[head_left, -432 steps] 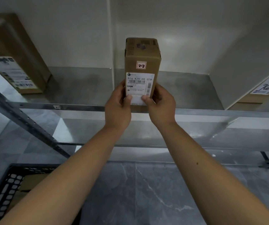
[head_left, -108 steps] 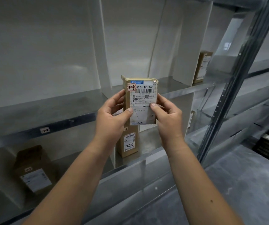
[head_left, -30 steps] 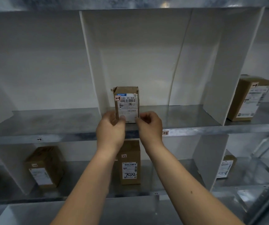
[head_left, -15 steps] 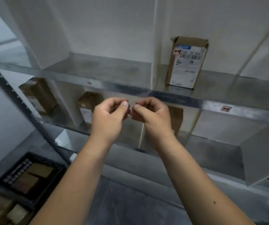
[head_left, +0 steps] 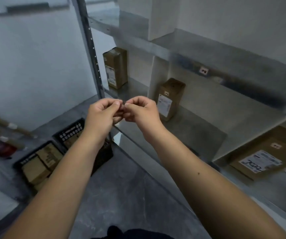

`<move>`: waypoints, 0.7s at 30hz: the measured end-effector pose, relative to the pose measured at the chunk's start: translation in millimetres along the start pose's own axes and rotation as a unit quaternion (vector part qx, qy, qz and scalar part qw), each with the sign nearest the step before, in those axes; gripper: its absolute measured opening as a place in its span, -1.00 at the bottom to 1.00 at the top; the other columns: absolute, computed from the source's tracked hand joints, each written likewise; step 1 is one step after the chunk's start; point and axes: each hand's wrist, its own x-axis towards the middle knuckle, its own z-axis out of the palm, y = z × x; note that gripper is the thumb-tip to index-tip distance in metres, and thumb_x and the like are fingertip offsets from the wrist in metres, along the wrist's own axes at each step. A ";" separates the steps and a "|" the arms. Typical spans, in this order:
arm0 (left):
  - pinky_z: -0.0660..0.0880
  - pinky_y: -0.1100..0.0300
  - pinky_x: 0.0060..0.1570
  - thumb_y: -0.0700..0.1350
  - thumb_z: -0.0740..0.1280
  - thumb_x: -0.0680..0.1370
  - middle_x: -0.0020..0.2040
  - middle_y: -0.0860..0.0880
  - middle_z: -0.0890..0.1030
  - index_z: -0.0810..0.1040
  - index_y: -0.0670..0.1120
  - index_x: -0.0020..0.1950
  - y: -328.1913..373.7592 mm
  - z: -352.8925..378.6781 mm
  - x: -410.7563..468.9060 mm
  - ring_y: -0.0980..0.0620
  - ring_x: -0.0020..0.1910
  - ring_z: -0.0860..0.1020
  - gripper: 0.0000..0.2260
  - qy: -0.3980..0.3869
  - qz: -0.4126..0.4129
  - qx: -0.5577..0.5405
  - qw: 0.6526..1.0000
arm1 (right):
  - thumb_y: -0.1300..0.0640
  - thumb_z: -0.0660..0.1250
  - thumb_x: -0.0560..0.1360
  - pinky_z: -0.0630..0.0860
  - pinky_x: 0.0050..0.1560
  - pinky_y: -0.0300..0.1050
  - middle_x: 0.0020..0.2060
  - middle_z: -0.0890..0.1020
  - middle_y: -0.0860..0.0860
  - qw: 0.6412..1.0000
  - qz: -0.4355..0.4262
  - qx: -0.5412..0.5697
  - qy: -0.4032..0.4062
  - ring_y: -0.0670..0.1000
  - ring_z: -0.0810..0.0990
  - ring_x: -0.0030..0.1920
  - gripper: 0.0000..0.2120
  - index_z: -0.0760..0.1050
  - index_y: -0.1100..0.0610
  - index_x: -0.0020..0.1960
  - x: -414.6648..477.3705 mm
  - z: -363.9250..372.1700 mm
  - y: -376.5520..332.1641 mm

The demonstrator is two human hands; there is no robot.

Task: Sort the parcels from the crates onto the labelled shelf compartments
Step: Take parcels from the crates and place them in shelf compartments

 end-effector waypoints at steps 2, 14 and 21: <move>0.67 0.06 0.02 -0.18 0.32 0.68 -0.01 -0.21 0.73 0.67 -0.10 0.00 -3.3 -36.4 15.5 -0.19 -0.01 0.74 -0.86 0.035 -0.006 -0.001 0.999 | 0.43 0.35 0.53 0.45 -0.35 -0.14 -0.30 0.53 0.22 0.999 0.016 0.001 -0.028 0.01 0.49 -0.43 -0.83 0.50 0.22 -0.17 20.2 38.4 10.3; 0.67 0.19 -0.01 -0.18 0.32 0.69 -0.08 -0.12 0.69 0.63 -0.10 0.01 -17.0 -186.1 94.8 0.03 -0.14 0.70 -0.89 0.205 -0.065 -0.006 0.977 | 0.37 0.36 0.55 0.50 -0.31 -0.13 -0.39 0.55 0.03 0.983 0.107 -0.027 -0.148 -0.05 0.52 -0.44 -0.80 0.52 0.13 -0.18 125.7 193.6 80.3; 0.67 0.21 -0.02 -0.18 0.33 0.68 -0.09 -0.10 0.70 0.64 -0.09 0.01 -35.8 -215.2 178.0 0.03 -0.13 0.70 -0.89 0.275 -0.089 -0.001 0.957 | 0.35 0.36 0.54 0.48 -0.27 -0.07 -0.42 0.56 -0.01 0.964 0.138 -0.039 -0.224 -0.08 0.51 -0.45 -0.80 0.54 0.12 -0.20 223.1 249.3 119.0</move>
